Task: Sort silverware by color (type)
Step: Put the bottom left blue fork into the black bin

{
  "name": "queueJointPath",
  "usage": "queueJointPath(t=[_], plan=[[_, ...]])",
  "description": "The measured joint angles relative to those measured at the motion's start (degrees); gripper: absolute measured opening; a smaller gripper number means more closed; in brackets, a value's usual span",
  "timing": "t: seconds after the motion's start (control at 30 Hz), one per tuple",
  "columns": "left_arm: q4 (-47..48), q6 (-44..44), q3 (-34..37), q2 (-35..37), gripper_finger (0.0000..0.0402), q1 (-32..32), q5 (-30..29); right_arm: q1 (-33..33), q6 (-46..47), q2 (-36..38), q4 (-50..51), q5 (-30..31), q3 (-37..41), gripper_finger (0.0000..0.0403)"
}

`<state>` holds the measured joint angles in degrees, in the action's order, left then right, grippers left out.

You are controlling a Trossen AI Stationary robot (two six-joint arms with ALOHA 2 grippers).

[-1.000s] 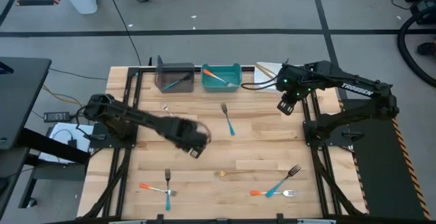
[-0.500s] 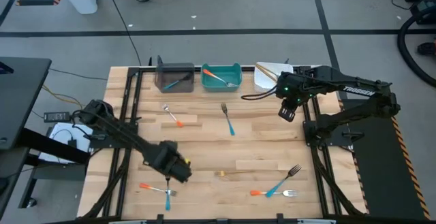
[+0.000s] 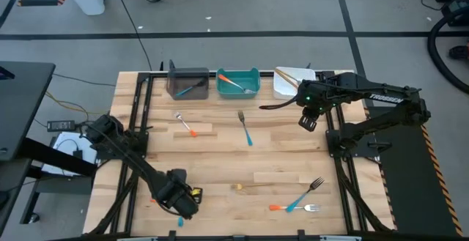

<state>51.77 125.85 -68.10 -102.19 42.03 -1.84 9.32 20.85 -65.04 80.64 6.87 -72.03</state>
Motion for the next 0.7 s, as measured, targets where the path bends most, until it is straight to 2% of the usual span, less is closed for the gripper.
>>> queueJointPath(t=[0.2,0.7], plan=[[-0.6,0.8,0.0,-3.4,0.0089,0.0,3.5,0.0,0.2,0.0,0.0,0.0,0.0,0.0080],[-2.9,1.5,-0.5,-8.1,0.0079,-0.5,5.7,0.0,0.2,0.0,0.0,0.0,0.0,0.0080]])
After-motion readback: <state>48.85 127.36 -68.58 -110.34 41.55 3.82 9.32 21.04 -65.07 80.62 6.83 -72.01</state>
